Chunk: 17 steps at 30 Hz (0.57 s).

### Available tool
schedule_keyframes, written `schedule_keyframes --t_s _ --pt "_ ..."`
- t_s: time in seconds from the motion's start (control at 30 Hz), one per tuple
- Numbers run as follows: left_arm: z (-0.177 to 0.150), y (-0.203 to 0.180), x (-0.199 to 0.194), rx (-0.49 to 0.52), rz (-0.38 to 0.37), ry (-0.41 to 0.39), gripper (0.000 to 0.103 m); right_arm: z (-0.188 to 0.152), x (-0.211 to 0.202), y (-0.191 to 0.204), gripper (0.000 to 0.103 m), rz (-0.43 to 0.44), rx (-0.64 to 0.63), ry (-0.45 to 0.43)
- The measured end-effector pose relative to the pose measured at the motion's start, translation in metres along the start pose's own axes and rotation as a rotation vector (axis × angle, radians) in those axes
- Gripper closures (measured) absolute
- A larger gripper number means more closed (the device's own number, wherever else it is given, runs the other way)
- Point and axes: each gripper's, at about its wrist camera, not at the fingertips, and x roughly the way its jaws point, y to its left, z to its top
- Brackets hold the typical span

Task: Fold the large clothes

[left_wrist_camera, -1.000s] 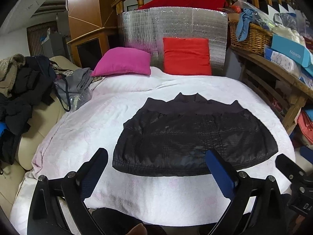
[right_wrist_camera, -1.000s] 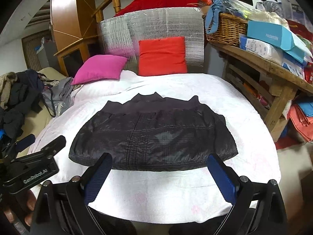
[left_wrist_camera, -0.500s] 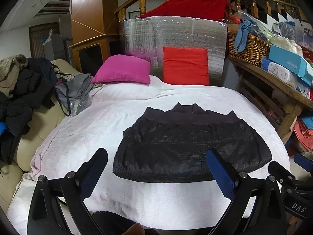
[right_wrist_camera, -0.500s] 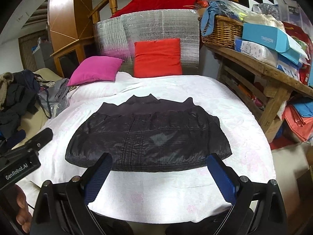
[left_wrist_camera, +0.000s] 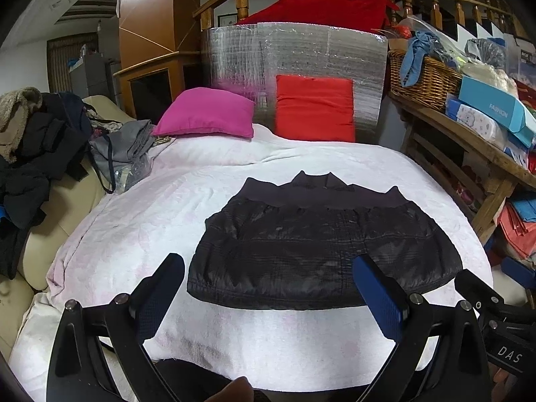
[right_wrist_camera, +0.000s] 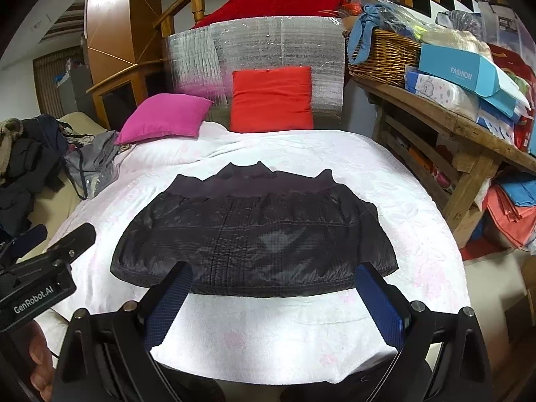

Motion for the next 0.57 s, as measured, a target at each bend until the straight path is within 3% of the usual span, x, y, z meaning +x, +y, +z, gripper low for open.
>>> schedule_keyframes --t_s 0.57 --pt "0.0025 -0.0052 0.0012 0.019 -0.01 -0.015 0.003 0.0009 0.0107 0.0001 0.004 0.009 -0.004 0.019"
